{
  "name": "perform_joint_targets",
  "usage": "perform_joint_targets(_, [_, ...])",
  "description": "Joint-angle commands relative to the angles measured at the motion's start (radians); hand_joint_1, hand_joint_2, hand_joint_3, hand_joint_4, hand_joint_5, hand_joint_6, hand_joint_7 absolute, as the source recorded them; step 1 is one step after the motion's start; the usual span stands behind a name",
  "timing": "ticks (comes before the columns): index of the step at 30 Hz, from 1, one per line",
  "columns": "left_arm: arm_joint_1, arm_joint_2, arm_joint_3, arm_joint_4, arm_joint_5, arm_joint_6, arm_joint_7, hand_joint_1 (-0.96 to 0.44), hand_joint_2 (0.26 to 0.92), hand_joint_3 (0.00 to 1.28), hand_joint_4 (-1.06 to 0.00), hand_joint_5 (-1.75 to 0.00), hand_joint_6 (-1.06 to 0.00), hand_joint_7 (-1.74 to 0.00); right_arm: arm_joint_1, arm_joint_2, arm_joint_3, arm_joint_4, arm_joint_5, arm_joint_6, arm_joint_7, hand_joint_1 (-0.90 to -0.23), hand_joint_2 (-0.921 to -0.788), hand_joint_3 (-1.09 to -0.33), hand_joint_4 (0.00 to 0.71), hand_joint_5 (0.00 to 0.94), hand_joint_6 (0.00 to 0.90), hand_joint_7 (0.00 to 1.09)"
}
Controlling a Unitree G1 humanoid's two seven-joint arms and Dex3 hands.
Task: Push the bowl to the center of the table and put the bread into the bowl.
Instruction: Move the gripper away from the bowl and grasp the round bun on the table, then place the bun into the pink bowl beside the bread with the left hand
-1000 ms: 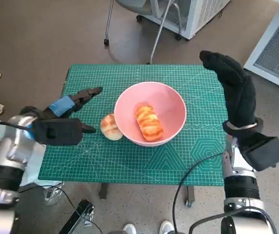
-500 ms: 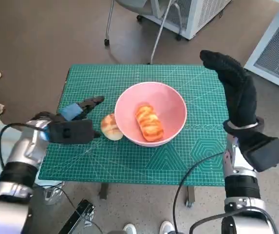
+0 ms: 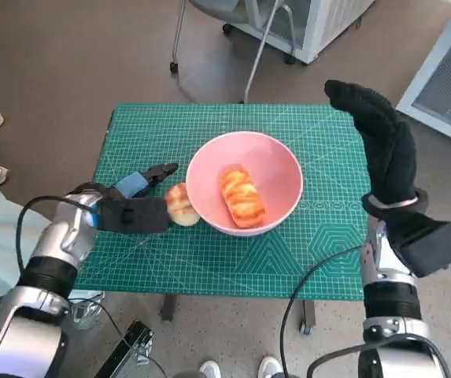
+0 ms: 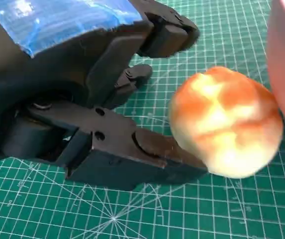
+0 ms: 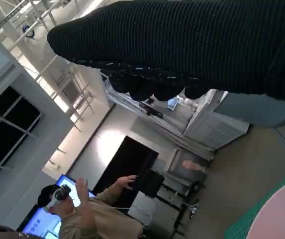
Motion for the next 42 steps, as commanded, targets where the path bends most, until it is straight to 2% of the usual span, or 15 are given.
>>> perform_joint_targets(1, [0.005, -0.040, -0.033, 0.020, 0.012, -0.017, -0.003, -0.06, 0.801, 0.00, -0.05, -0.02, -0.18, -0.02, 0.005, 0.000, -0.002, 0.019, 0.003, 0.001, 0.002, -0.592, -0.921, -0.766, 0.349, 0.008, -0.001, 0.81])
perform_joint_targets(9, [-0.006, -0.083, -0.066, 0.067, 0.025, -0.062, 0.046, -0.05, 0.807, 0.00, -0.17, -0.03, -0.26, -0.03, 0.004, 0.004, -0.004, 0.027, 0.007, -0.001, 0.002, -0.582, -0.921, -0.771, 0.348, 0.007, -0.001, 0.81])
perform_joint_targets(11, [-0.012, -0.094, -0.074, 0.089, 0.031, -0.077, 0.070, -0.04, 0.829, 0.01, -0.25, -0.04, -0.33, -0.06, 0.004, 0.005, -0.004, 0.028, 0.006, -0.001, 0.001, -0.583, -0.921, -0.771, 0.348, 0.007, -0.001, 0.81])
perform_joint_targets(12, [-0.014, -0.100, -0.082, 0.104, 0.038, -0.088, 0.094, -0.02, 0.841, 0.02, -0.31, -0.04, -0.39, -0.08, 0.005, 0.004, -0.004, 0.029, 0.005, -0.002, 0.000, -0.585, -0.921, -0.771, 0.348, 0.007, -0.001, 0.81])
perform_joint_targets(13, [-0.016, -0.105, -0.087, 0.117, 0.043, -0.097, 0.111, 0.00, 0.860, 0.03, -0.44, -0.08, -0.51, -0.13, 0.005, 0.004, -0.004, 0.030, 0.004, -0.003, -0.001, -0.589, -0.921, -0.770, 0.348, 0.007, -0.001, 0.81])
perform_joint_targets(14, [-0.017, -0.108, -0.093, 0.130, 0.050, -0.109, 0.134, 0.01, 0.868, 0.03, -0.49, -0.08, -0.55, -0.14, 0.005, 0.004, -0.004, 0.031, 0.003, -0.004, -0.002, -0.590, -0.921, -0.770, 0.348, 0.007, -0.001, 0.81])
perform_joint_targets(15, [-0.018, -0.109, -0.097, 0.142, 0.055, -0.118, 0.149, 0.01, 0.887, 0.07, -0.52, -0.49, -0.55, -0.56, 0.005, 0.004, -0.005, 0.032, 0.002, -0.005, -0.003, -0.589, -0.921, -0.770, 0.348, 0.007, -0.001, 0.81])
perform_joint_targets(16, [-0.018, -0.109, -0.100, 0.153, 0.058, -0.130, 0.166, 0.00, 0.899, 0.11, -0.53, -0.77, -0.54, -0.83, 0.005, 0.003, -0.005, 0.033, 0.002, -0.005, -0.004, -0.589, -0.921, -0.770, 0.348, 0.007, -0.001, 0.81])
perform_joint_targets(19, [-0.017, -0.109, -0.103, 0.183, 0.062, -0.159, 0.208, 0.00, 0.913, 0.10, -0.63, -1.10, -0.58, -1.01, 0.005, 0.003, -0.005, 0.036, -0.002, -0.006, -0.009, -0.576, -0.921, -0.774, 0.348, 0.007, -0.001, 0.81])
perform_joint_targets(21, [-0.017, -0.107, -0.103, 0.196, 0.059, -0.175, 0.226, 0.00, 0.917, 0.09, -0.65, -1.19, -0.60, -1.04, 0.005, 0.003, -0.005, 0.037, -0.004, -0.007, -0.011, -0.572, -0.921, -0.776, 0.347, 0.007, -0.001, 0.81])
perform_joint_targets(26, [-0.006, -0.092, -0.085, 0.217, 0.036, -0.223, 0.268, 0.00, 0.919, 0.07, -0.68, -1.24, -0.65, -1.06, 0.008, 0.001, -0.009, 0.041, -0.003, -0.012, -0.012, -0.581, -0.921, -0.773, 0.340, 0.003, -0.001, 0.81])
perform_joint_targets(42, [-0.002, -0.019, -0.051, 0.222, 0.020, -0.311, 0.365, 0.00, 0.920, 0.04, -0.71, -1.17, -0.67, -1.09, 0.004, 0.010, -0.011, 0.048, -0.005, -0.011, -0.022, -0.573, -0.921, -0.773, 0.337, 0.001, -0.001, 0.81])
